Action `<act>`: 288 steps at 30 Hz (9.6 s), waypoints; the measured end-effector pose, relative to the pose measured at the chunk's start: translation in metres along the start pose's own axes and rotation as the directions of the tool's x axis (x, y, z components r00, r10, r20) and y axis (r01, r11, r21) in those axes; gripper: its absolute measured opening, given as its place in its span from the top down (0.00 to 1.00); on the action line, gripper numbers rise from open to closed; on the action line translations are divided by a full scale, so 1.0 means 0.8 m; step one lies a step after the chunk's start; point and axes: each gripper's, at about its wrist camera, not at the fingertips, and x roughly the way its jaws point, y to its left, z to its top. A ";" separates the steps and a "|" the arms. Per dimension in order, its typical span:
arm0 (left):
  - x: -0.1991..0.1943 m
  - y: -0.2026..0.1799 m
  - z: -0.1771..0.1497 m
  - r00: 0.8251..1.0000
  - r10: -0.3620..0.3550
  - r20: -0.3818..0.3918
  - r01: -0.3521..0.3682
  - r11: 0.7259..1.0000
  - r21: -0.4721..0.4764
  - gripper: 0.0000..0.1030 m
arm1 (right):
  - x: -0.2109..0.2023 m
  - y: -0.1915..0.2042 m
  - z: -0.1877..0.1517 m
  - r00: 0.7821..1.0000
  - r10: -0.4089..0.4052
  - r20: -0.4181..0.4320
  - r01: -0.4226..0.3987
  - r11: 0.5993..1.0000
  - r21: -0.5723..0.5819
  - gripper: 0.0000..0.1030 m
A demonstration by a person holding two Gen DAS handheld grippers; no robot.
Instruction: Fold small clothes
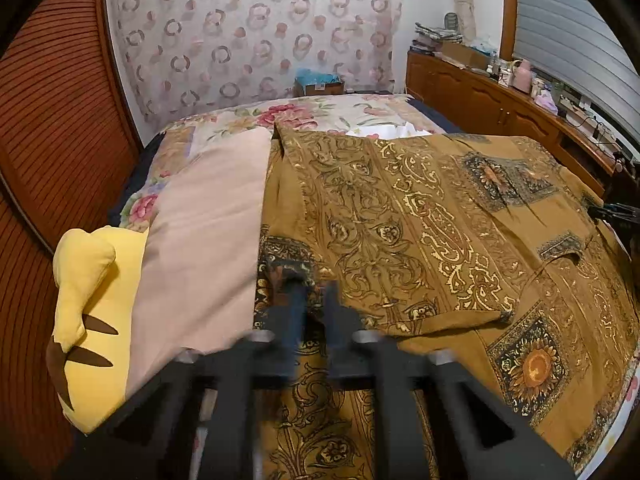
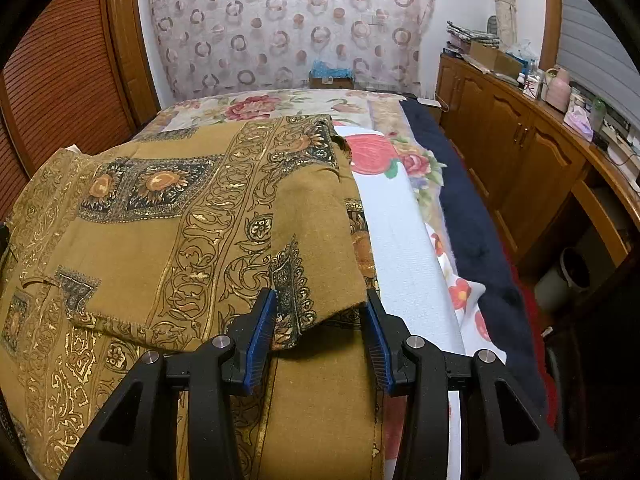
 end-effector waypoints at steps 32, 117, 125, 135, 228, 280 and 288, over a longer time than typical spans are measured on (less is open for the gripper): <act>-0.182 -0.015 -0.086 0.969 -0.068 0.237 0.090 0.992 -0.084 0.95 | -0.152 -0.016 -0.062 0.954 0.179 0.241 -0.163 0.983 -0.084 0.98; -0.081 0.017 -0.163 1.000 0.021 -0.020 -0.025 0.983 -0.184 0.32 | -0.062 -0.007 -0.149 0.999 0.039 0.008 -0.038 0.998 -0.048 0.74; -0.084 0.014 -0.163 1.000 -0.018 -0.008 0.017 0.985 -0.174 0.50 | -0.059 -0.011 -0.152 0.999 0.040 0.034 -0.039 0.999 -0.029 0.73; -0.096 0.000 -0.158 0.998 -0.063 0.023 0.066 0.984 -0.166 0.93 | -0.056 0.012 -0.154 0.996 0.053 0.077 -0.051 0.998 -0.027 0.39; -0.061 -0.150 -0.023 0.952 -0.280 0.121 0.276 0.960 0.050 0.33 | 0.183 0.157 0.061 0.940 0.293 -0.175 -0.330 0.911 -0.245 0.81; -0.066 -0.220 -0.026 0.923 -0.377 0.082 0.365 0.922 0.129 0.12 | 0.041 0.034 -0.138 0.993 0.109 -0.037 -0.113 0.986 -0.126 0.50; -0.067 -0.225 -0.028 0.925 -0.374 0.070 0.363 0.921 0.139 0.12 | 0.027 0.036 -0.150 0.988 0.157 0.011 -0.154 0.978 -0.138 0.95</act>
